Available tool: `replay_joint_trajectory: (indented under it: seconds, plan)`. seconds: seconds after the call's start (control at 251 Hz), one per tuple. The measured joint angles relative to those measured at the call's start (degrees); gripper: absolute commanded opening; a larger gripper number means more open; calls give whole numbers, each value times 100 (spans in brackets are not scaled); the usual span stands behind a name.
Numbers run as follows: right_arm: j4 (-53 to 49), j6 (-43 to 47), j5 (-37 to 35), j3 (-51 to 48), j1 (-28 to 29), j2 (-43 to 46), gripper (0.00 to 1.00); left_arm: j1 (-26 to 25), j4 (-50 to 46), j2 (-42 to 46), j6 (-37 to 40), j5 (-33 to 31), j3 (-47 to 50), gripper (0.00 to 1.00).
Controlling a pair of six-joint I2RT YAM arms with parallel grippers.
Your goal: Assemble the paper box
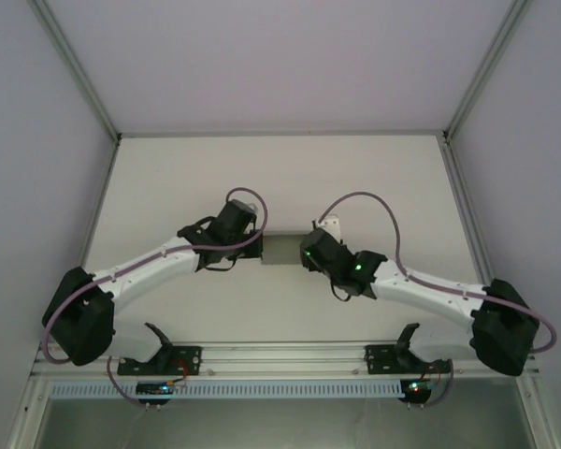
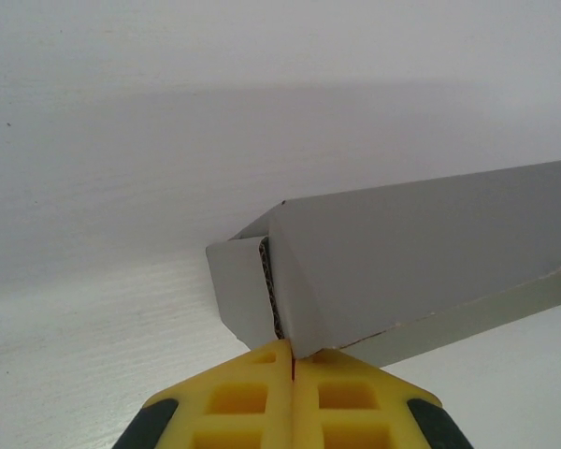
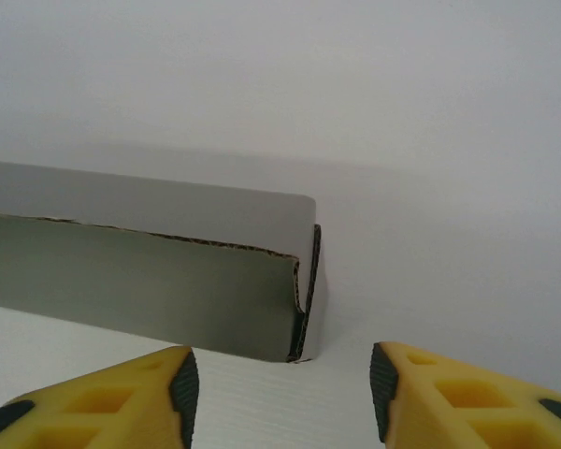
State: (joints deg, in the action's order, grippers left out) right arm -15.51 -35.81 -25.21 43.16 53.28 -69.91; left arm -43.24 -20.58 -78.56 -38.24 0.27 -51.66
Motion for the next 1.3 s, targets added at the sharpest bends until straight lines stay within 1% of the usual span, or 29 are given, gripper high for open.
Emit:
replay_joint_trajectory:
  seconds: [0.04, 0.06, 0.168, 0.259, 0.387, 0.559, 0.674, 0.79, 0.834, 0.886, 0.986, 1.034, 1.09, 1.109, 1.133, 1.141, 1.301]
  plan:
    - [79, 105, 216, -26, -105, 155, 73, 0, 4, -2, 2, 0, 0, 0]
    - [114, 151, 317, -28, -168, 227, 74, -2, 7, -4, 2, 0, 0, 0]
    - [387, 310, 758, -26, -514, 535, 75, 0, 7, -4, 20, 2, 0, 0]
    - [503, 380, 1036, 33, -820, 557, 74, 0, 7, -4, 26, 2, 0, 0]
    - [505, 391, 1335, 293, -1167, 197, 70, -2, 2, -39, 87, 4, -39, 0]
    - [501, 273, 1703, 490, -1513, -396, 58, 0, -7, -105, 177, -15, -103, 0]
    - [457, 105, 1875, 463, -1598, -634, 52, 0, -35, -109, 223, -15, -122, 5]
    - [737, -70, 1954, 271, -1598, -632, 45, 0, -144, -122, 354, 7, -173, 23]
    - [883, -168, 1993, 168, -1598, -621, 45, 7, -223, -127, 361, 20, -192, 30]
    - [1067, -238, 2004, 46, -1596, -610, 45, 26, -374, -125, 461, 33, -240, 34]
    - [1327, -389, 1980, -111, -1569, -588, 44, 46, -662, -66, 601, 122, -334, 48]
    - [1447, -439, 1937, -177, -1539, -588, 44, 59, -813, -13, 603, 168, -404, 62]
    - [1554, -516, 1891, -243, -1506, -588, 44, 111, -981, 87, 704, 223, -514, 73]
    - [1600, -527, 1871, -264, -1493, -588, 44, 140, -1010, 127, 658, 234, -546, 81]
    - [1646, -557, 1847, -291, -1484, -588, 45, 190, -1049, 184, 664, 271, -599, 97]
    - [1657, -560, 1845, -295, -1480, -588, 45, 208, -1058, 201, 669, 278, -612, 100]
    - [1886, -664, 1759, -431, -1460, -577, 46, 636, -920, 385, 619, 562, -745, 100]
